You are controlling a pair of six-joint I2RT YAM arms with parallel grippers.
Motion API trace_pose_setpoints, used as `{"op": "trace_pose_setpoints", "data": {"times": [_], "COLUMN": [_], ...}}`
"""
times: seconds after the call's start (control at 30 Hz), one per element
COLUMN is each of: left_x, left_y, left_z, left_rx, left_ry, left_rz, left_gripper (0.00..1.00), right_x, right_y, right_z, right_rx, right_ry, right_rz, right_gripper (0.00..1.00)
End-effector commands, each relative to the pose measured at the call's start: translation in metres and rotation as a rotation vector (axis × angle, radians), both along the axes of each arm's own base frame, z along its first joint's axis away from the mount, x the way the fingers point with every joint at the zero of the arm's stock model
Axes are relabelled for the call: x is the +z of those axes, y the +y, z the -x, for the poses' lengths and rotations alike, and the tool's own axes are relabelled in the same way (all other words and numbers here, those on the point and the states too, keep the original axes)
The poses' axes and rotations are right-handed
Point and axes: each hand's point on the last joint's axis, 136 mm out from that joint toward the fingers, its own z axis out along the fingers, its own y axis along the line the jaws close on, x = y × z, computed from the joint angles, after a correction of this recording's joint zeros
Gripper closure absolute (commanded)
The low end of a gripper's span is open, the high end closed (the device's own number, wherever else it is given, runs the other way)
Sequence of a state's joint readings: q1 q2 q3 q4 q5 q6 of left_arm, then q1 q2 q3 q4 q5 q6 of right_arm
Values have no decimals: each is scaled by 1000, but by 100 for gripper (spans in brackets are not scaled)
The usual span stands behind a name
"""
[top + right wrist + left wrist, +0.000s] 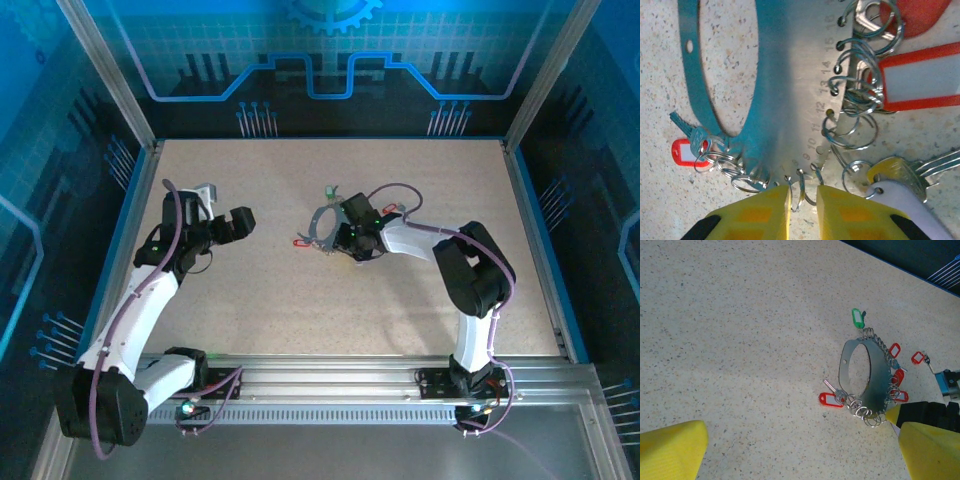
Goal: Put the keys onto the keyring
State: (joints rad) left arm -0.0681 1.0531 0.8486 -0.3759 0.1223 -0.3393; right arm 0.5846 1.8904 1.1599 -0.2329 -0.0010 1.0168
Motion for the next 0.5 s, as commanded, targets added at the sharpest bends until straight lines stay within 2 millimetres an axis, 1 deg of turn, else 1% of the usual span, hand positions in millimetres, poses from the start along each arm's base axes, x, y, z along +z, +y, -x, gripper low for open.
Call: {"op": "trace_pose_setpoints", "data": {"times": [0.0, 0.23, 0.47], "left_x": [-1, -2, -3], "left_y": [-5, -5, -5], "left_z": [2, 2, 2], "left_rx": [-18, -14, -13], "left_ry": [0, 6, 9], "left_rz": [19, 22, 21], "left_gripper": [1, 1, 1], "right_x": [-6, -7, 1], "right_y": [-5, -8, -13], "right_z": [-1, 0, 1], "right_rx": [-23, -27, -33], "right_ry": [5, 5, -35], "right_rz": [-6, -9, -13], "right_gripper": [78, 79, 79]}}
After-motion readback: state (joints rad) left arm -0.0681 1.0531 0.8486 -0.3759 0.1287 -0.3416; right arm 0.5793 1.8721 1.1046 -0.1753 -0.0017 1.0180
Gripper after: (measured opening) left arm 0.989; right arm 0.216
